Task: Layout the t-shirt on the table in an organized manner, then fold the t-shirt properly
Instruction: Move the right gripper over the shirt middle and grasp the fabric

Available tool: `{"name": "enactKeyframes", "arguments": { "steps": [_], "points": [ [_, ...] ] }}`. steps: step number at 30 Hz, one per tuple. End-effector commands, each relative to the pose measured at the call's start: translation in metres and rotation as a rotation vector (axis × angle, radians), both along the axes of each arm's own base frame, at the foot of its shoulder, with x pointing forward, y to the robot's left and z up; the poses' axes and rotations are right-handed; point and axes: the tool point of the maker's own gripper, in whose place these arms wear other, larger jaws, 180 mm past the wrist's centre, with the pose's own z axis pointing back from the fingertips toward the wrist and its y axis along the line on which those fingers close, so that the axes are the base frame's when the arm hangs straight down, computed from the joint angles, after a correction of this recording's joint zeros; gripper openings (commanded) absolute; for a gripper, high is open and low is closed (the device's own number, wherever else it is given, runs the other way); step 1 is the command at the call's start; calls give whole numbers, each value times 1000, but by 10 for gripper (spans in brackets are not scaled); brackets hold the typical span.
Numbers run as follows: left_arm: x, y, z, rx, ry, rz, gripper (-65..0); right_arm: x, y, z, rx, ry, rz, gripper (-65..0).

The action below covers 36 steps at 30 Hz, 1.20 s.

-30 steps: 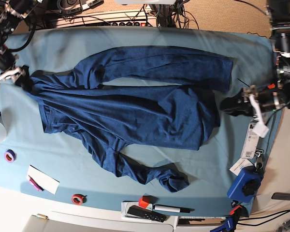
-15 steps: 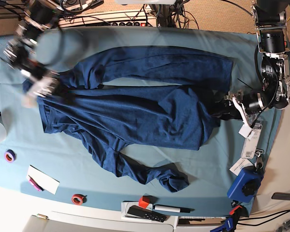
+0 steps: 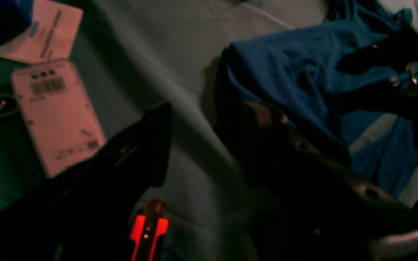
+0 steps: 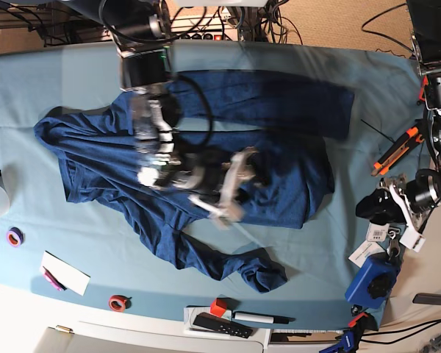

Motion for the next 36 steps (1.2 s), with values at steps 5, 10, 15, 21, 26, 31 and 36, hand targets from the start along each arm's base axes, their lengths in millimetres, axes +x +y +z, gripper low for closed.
{"name": "enactKeyframes", "arguments": {
  "steps": [5, 10, 15, 21, 26, 31, 36],
  "points": [
    [5, 1, 15, -19, -46, -2, -346, 12, 35, 18, -53, -119, -6, -291],
    [6, -2, 18, -38, -53, -5, -346, 0, 41, -23, -96, -10, 4, -322],
    [6, -4, 19, -48, -56, -6, -346, -4, 22, -58, -222, 31, 0, -650],
    [6, -12, 19, -80, -57, -14, -346, 29, 10, -3, -162, -75, -79, -650],
    [-2, -29, 5, -92, -5, -49, -346, 38, 0, 43, -128, -157, -119, -650],
    [-12, -62, -13, -140, 38, -96, -345, 32, -7, 40, -187, -121, -114, -650],
    [-22, -109, -39, -100, 73, -198, -330, 26, -13, 30, -239, -70, -109, -650]
  ]
}}
